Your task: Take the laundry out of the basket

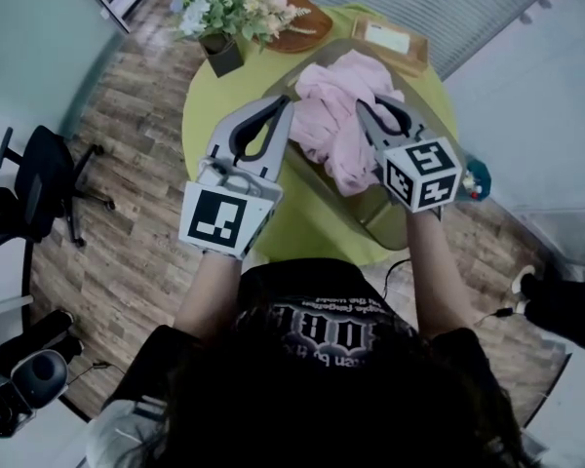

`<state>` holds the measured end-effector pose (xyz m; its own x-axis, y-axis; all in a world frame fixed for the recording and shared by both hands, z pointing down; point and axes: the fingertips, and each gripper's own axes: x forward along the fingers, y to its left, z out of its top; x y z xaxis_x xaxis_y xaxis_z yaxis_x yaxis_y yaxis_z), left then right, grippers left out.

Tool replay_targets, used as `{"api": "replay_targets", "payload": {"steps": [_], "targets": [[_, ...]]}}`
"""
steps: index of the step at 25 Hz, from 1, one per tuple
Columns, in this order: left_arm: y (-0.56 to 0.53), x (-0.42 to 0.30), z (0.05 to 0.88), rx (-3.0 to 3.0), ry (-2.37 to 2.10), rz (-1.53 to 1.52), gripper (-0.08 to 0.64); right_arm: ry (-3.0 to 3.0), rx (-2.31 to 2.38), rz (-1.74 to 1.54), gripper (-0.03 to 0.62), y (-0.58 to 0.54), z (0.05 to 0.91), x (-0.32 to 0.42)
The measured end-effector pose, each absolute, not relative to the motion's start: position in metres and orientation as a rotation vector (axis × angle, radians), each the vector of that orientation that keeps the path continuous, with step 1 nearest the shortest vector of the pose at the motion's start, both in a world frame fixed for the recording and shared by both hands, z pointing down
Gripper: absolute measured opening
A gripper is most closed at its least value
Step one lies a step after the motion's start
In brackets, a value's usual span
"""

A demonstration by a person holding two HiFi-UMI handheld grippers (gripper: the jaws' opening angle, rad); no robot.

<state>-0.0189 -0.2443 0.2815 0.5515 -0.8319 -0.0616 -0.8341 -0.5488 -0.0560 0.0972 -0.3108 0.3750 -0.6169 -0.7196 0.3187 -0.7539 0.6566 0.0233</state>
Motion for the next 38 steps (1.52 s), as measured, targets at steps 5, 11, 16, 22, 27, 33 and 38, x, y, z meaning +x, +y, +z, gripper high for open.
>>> {"api": "replay_targets", "payload": {"steps": [5,11,16,22,27,33,38], "targets": [[-0.238,-0.025,0.278,-2.673,1.471,0.039,0.000,-2.618,1.209,0.132,0.081,-0.305,0.348,0.097],[-0.230,-0.036,0.266,-2.667,1.506,0.092,0.000,-2.656,1.245,0.163,0.081,-0.301,0.321,0.090],[-0.227,-0.050,0.258,-2.658,1.545,0.137,0.000,-2.707,1.248,0.111,0.080,-0.298,0.295,0.082],[-0.218,-0.068,0.258,-2.613,1.635,0.108,0.000,-2.751,1.231,0.046,0.078,-0.287,0.266,0.074],[-0.209,-0.074,0.253,-2.583,1.661,0.109,0.000,-2.792,1.203,0.020,0.077,-0.279,0.248,0.071],[-0.196,-0.069,0.252,-2.576,1.635,0.074,0.000,-2.844,1.181,-0.009,0.077,-0.264,0.223,0.067],[-0.189,-0.065,0.238,-2.546,1.664,0.062,0.000,-2.885,1.131,-0.027,0.077,-0.252,0.206,0.061]]}}
